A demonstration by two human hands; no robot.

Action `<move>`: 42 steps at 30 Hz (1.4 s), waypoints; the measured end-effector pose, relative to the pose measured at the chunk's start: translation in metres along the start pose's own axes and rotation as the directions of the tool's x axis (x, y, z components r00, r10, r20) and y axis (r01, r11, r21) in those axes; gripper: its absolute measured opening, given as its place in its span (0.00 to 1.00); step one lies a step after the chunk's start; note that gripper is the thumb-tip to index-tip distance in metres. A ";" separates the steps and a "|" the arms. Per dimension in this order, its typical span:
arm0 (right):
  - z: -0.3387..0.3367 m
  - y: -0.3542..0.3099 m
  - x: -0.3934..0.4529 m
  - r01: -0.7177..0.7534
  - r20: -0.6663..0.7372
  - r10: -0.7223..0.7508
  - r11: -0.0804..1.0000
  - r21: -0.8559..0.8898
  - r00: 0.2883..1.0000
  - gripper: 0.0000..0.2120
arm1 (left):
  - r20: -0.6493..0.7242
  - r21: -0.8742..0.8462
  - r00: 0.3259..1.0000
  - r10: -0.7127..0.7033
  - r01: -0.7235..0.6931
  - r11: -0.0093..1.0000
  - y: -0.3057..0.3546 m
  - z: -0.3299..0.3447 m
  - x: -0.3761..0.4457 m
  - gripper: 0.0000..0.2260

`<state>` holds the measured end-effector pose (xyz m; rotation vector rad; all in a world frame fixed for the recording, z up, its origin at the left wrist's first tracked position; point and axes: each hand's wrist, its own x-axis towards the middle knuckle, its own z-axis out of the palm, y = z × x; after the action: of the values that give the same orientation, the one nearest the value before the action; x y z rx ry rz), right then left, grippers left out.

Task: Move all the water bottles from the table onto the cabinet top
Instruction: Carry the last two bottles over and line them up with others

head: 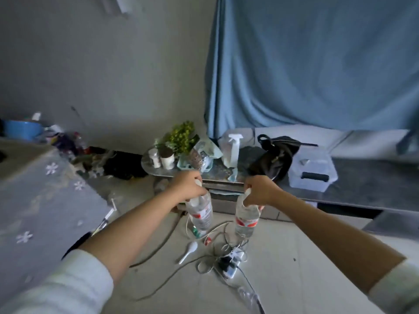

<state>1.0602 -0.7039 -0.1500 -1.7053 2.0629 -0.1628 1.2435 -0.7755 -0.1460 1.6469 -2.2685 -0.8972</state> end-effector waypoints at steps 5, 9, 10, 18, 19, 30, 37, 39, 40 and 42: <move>-0.047 0.087 -0.001 -0.231 -0.025 0.230 0.973 -0.028 0.973 0.20 | 0.123 0.108 0.955 0.272 -0.285 0.952 0.093 0.038 0.068 0.07; -0.076 0.161 -0.012 -0.390 -0.091 0.398 0.916 0.093 0.913 0.13 | 0.221 0.098 0.905 0.363 -0.391 0.915 0.160 0.079 0.107 0.05; -0.081 0.179 -0.015 -0.423 -0.097 0.435 0.897 0.129 0.895 0.10 | 0.245 0.081 0.897 0.369 -0.398 0.914 0.176 0.091 0.115 0.05; -0.126 0.354 -0.031 -0.612 -0.016 0.625 0.769 0.187 0.780 0.13 | 0.335 0.065 0.842 0.424 -0.469 0.881 0.315 0.208 0.162 0.13; -0.132 0.376 -0.032 -0.612 -0.007 0.626 0.765 0.202 0.780 0.14 | 0.334 0.054 0.842 0.424 -0.466 0.883 0.332 0.221 0.166 0.13; -0.209 0.582 -0.068 -0.629 -0.080 0.672 0.723 0.285 0.737 0.14 | 0.406 0.017 0.814 0.415 -0.461 0.887 0.529 0.357 0.202 0.10; -0.249 0.693 -0.063 -0.639 -0.103 0.700 0.695 0.330 0.707 0.12 | 0.408 0.012 0.804 0.432 -0.478 0.878 0.627 0.417 0.243 0.11; -0.259 0.724 -0.058 -0.653 -0.082 0.709 0.683 0.327 0.701 0.12 | 0.438 -0.008 0.788 0.433 -0.479 0.878 0.653 0.436 0.259 0.11; -0.263 0.737 -0.056 -0.661 -0.070 0.715 0.676 0.326 0.696 0.15 | 0.454 -0.015 0.778 0.435 -0.481 0.876 0.663 0.445 0.266 0.11; -0.276 0.768 -0.050 -0.677 -0.056 0.732 0.653 0.340 0.679 0.17 | 0.489 -0.021 0.752 0.441 -0.496 0.868 0.689 0.465 0.284 0.11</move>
<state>0.2601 -0.5363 -0.1761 -0.6236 2.5365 -0.3628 0.3667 -0.7350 -0.1730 0.8403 -2.9158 -1.1494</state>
